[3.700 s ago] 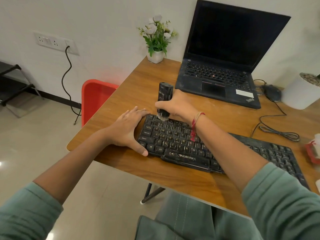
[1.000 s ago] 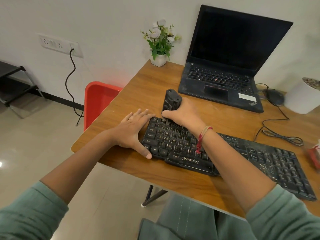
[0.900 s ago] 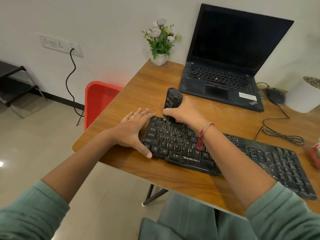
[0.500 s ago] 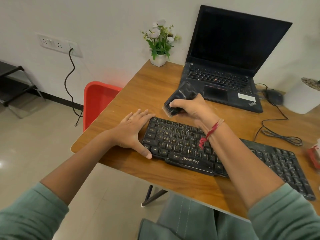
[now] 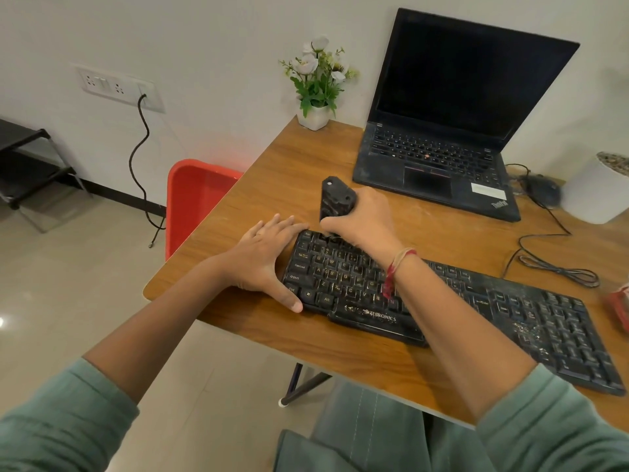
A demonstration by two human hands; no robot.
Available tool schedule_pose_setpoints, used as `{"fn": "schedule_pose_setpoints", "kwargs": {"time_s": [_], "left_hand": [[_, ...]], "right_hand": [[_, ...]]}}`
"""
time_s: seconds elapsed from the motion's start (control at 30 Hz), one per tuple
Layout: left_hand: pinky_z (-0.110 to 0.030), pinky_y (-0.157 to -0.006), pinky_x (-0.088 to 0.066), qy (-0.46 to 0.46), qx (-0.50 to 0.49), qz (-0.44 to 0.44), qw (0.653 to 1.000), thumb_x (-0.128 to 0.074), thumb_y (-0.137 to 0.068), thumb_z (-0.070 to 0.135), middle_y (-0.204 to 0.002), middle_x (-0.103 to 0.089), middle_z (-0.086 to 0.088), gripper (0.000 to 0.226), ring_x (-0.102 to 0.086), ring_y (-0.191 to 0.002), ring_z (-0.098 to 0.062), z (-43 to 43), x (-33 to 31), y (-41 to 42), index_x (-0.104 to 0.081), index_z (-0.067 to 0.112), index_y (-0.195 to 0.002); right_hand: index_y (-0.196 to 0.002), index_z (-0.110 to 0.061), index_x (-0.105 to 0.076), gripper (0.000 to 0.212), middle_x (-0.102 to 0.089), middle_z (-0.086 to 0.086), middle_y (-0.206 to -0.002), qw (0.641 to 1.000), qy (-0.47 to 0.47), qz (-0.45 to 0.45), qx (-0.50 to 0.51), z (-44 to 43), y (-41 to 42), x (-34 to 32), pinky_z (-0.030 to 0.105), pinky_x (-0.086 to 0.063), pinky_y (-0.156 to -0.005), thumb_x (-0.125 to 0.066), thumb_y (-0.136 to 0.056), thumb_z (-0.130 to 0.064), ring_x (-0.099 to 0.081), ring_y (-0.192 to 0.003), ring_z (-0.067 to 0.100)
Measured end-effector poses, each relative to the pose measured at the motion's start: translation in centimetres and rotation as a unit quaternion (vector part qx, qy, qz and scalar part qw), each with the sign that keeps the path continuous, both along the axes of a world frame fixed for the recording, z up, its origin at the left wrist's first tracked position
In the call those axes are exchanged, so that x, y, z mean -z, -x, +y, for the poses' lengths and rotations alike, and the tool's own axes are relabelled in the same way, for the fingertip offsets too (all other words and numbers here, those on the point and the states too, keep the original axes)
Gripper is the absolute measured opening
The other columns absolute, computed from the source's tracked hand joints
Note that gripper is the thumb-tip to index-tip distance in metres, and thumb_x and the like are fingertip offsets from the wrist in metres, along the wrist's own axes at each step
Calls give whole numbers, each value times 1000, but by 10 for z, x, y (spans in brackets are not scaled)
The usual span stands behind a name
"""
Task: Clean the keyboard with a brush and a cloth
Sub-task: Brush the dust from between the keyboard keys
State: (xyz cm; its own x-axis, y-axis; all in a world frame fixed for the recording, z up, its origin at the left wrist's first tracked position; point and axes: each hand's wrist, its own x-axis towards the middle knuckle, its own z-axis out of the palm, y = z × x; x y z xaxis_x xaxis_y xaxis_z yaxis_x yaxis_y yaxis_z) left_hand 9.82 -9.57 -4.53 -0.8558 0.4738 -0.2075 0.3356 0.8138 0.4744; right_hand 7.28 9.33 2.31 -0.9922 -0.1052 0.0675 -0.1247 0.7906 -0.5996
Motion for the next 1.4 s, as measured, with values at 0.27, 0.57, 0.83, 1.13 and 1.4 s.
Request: {"fn": "schedule_pose_setpoints", "kwargs": {"time_s": [0.27, 0.57, 0.83, 1.13, 1.4], "left_hand": [[-43, -119, 14, 0, 9, 8, 1000, -54, -32, 97, -163, 7, 7, 149, 16, -147, -15, 1, 0, 1, 6, 32, -153], [-46, -120, 11, -2, 7, 16, 1000, -53, -32, 99, -163, 3, 7, 147, 13, -148, -16, 0, 2, 2, 2, 34, -152], [-47, -120, 10, -4, 10, 15, 1000, -50, -30, 101, -163, 5, 8, 151, 14, -148, -17, 0, 1, 2, 4, 31, -153], [-50, -120, 8, -13, 11, 20, 1000, -55, -35, 97, -163, 1, 8, 145, 10, -149, -18, 0, 2, 2, 0, 33, -152], [-44, -119, 12, 5, 6, 9, 1000, -51, -30, 100, -163, 5, 5, 151, 15, -148, -15, -1, 3, 3, 3, 31, -153]], "right_hand": [[-87, -7, -66, 28, -70, 10, -85, 989, 93, -103, -42, -6, -7, 3, 40, -56, -68, -76, -70, -27, -67, -79, 23], [-75, -19, -56, 21, -65, 1, -77, 991, 59, -102, -71, -10, -13, 1, 27, -53, -61, -75, -72, -29, -62, -72, 16], [-71, -24, -51, 24, -59, -4, -71, 988, 68, -111, -83, -9, -21, 4, 27, -51, -61, -75, -73, -27, -58, -67, 11], [-76, -20, -59, 18, -63, -2, -73, 985, 79, -113, -102, -15, -26, 7, 27, -54, -62, -76, -72, -26, -59, -67, 11], [-60, -23, -46, 31, -47, -9, -56, 995, 48, -42, -79, -7, -28, 7, 17, -33, -42, -74, -73, -27, -43, -50, 5]]}}
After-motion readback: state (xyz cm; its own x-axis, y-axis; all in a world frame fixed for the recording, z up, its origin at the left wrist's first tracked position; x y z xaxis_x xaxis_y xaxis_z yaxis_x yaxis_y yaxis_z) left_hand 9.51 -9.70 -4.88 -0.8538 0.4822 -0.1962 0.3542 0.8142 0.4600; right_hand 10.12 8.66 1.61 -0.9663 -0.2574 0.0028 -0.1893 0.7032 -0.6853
